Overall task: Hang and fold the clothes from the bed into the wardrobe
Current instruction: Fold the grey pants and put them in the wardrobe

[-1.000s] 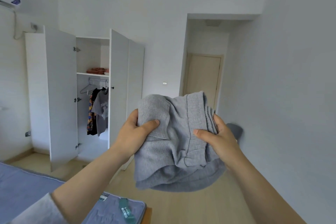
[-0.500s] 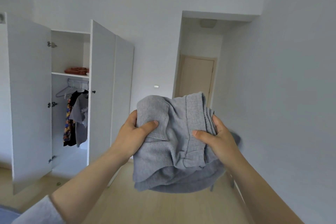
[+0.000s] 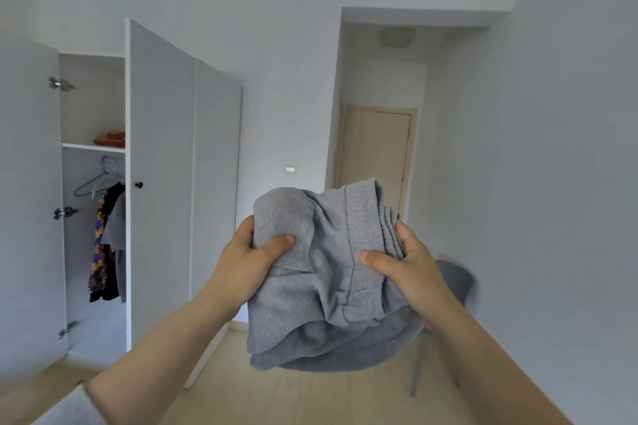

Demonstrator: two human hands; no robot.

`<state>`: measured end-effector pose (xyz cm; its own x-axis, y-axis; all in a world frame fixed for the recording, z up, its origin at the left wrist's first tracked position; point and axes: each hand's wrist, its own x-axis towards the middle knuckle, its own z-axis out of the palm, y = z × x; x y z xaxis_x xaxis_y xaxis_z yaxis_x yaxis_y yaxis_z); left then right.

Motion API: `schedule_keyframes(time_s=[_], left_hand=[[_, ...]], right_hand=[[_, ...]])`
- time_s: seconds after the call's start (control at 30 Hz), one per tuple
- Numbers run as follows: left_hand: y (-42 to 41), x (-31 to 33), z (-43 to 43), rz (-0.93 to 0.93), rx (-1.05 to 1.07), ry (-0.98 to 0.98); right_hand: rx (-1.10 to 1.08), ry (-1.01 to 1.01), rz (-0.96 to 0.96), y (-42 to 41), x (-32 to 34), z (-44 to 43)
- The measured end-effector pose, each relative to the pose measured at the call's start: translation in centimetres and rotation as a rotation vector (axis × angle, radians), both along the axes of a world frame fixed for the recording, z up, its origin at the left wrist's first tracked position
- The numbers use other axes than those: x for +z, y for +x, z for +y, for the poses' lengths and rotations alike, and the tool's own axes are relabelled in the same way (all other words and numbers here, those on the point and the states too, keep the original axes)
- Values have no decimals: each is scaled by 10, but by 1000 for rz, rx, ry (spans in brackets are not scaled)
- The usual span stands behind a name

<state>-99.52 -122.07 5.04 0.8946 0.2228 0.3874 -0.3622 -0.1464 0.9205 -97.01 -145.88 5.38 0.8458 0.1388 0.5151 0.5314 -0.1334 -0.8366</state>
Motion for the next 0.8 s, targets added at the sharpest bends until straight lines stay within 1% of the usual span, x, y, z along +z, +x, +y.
schedule_keyframes(time_s=[0.2, 0.37, 0.8], left_hand=[[89, 4, -26, -24, 32, -12], [159, 2, -24, -19, 49, 2], [350, 1, 58, -26, 100, -14]], right_hand=[[64, 15, -7, 98, 6, -26], [92, 29, 8, 174, 1, -23], [130, 16, 1, 377, 2, 60]])
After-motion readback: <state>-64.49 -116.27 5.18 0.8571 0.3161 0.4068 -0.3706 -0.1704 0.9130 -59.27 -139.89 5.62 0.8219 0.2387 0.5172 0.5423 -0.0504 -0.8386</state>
